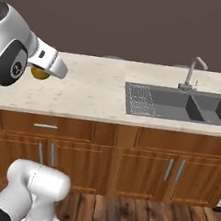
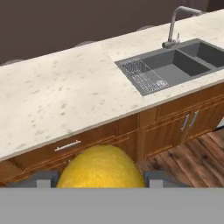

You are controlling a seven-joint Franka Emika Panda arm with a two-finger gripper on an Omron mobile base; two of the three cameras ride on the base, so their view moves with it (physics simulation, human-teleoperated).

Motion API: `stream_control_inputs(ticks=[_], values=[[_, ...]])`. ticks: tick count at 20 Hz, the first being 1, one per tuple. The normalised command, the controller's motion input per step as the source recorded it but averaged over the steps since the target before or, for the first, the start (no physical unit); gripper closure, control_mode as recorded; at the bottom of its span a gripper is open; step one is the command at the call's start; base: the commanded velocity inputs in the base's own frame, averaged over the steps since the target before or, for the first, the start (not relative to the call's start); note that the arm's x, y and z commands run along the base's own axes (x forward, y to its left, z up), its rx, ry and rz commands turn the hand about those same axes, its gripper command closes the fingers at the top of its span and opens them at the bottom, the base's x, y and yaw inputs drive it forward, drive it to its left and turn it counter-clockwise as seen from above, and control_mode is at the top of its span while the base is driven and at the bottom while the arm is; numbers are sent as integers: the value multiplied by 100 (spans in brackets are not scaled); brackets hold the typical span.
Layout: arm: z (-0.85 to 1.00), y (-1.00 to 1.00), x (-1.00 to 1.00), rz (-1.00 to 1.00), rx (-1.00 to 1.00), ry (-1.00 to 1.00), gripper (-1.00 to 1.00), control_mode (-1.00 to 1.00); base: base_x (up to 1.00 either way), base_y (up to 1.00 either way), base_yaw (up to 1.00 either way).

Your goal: Grab the lemons from the fridge, place them in the blender, close the lid, and turn on the blender to create a marinade.

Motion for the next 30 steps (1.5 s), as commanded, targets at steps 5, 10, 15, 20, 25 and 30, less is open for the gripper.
stream_control_inputs(ticks=[5, 10, 15, 20, 25, 30], values=[[0, 0, 0, 0, 0, 0, 100, 100, 100, -100, -22], [0, 0, 0, 0, 0, 0, 100, 100, 89, -100, -16], [0, 0, 0, 0, 0, 0, 100, 100, 63, -100, -3], [0, 0, 0, 0, 0, 0, 100, 100, 53, -100, 0], [0, 0, 0, 0, 0, 0, 100, 100, 56, -100, 0], [0, 0, 0, 0, 0, 0, 100, 100, 59, -100, 0]])
